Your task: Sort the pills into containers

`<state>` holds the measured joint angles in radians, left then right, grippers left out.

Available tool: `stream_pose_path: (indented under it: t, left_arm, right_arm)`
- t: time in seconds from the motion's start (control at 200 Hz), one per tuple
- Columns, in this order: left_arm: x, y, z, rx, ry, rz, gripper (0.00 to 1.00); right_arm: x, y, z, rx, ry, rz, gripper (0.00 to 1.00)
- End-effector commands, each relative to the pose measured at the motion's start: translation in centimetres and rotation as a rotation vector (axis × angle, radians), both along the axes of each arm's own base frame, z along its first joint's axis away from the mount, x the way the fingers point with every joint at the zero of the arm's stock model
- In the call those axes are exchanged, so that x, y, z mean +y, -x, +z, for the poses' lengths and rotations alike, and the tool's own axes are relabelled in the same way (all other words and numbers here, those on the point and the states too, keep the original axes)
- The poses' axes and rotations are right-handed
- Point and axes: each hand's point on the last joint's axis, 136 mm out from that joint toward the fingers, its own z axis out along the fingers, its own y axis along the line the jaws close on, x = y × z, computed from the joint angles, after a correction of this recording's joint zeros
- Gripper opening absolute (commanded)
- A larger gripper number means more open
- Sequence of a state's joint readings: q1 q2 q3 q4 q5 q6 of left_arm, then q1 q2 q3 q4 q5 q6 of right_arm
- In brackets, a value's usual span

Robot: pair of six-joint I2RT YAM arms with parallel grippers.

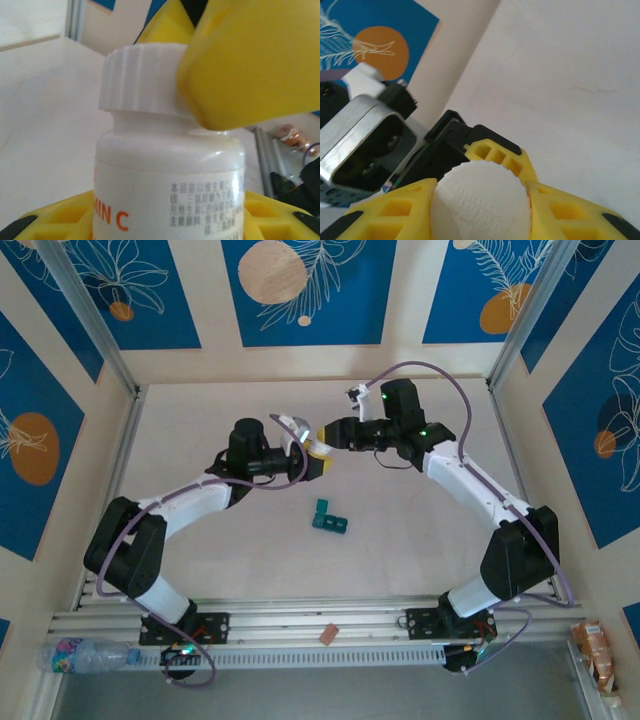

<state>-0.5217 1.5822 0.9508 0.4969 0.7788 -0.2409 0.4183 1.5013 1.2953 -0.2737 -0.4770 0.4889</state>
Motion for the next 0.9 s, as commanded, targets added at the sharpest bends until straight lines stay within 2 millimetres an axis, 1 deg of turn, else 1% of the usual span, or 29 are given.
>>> stream_pose_path:
  t: [0.0,0.035,0.07,0.1,0.15,0.205,0.26,0.3,0.365,0.435,0.495,0.615,0.895]
  left_arm:
    - [-0.2,0.7,3.8,-0.047,0.131,-0.070,0.00]
    - [-0.2,0.4,3.5,-0.049,0.119,-0.056,0.00]
    - [-0.1,0.1,3.1,-0.052,0.098,-0.038,0.00]
    - [0.0,-0.2,2.6,-0.053,0.074,-0.019,0.00]
    - [0.3,-0.7,1.8,-0.055,0.026,0.018,0.00]
    - [0.7,-1.1,1.0,-0.071,-0.023,0.053,0.00]
    - [1.1,-1.5,0.4,-0.088,-0.067,0.084,0.00]
    - [1.4,-1.8,0.0,-0.105,-0.097,0.107,0.00]
    - [1.7,-2.1,-0.7,-0.127,-0.143,0.135,0.00]
    - [2.0,-2.3,-1.2,-0.149,-0.184,0.154,0.00]
    - [2.1,-2.4,-1.6,-0.165,-0.212,0.165,0.00]
    - [2.0,-2.2,-2.1,-0.178,-0.243,0.159,0.00]
    - [1.4,-1.8,-2.1,-0.183,-0.244,0.136,0.00]
  right_arm:
    - [-0.3,0.3,0.0,-0.078,-0.005,0.066,0.40]
    - [-0.4,0.3,0.1,-0.070,-0.009,0.059,0.46]
    - [-0.5,0.3,0.3,-0.061,-0.013,0.043,0.56]
    - [-0.8,0.2,0.5,-0.053,-0.013,0.020,0.63]
    - [-1.1,0.1,1.1,-0.041,-0.024,-0.011,0.71]
    - [-1.6,0.0,1.6,-0.015,-0.028,-0.043,0.76]
    - [-1.9,-0.1,1.9,0.017,-0.028,-0.077,0.77]
    - [-2.3,-0.3,1.9,0.057,-0.018,-0.123,0.78]
    - [-3.0,-0.8,1.2,0.138,0.002,-0.206,0.78]
    - [-4.0,-1.2,0.0,0.243,0.031,-0.304,0.78]
    - [-4.3,-1.4,-0.8,0.310,0.045,-0.352,0.77]
    - [-3.6,-1.6,-1.6,0.371,0.026,-0.360,0.77]
    - [-1.1,-1.5,-2.5,0.387,0.048,-0.319,0.75]
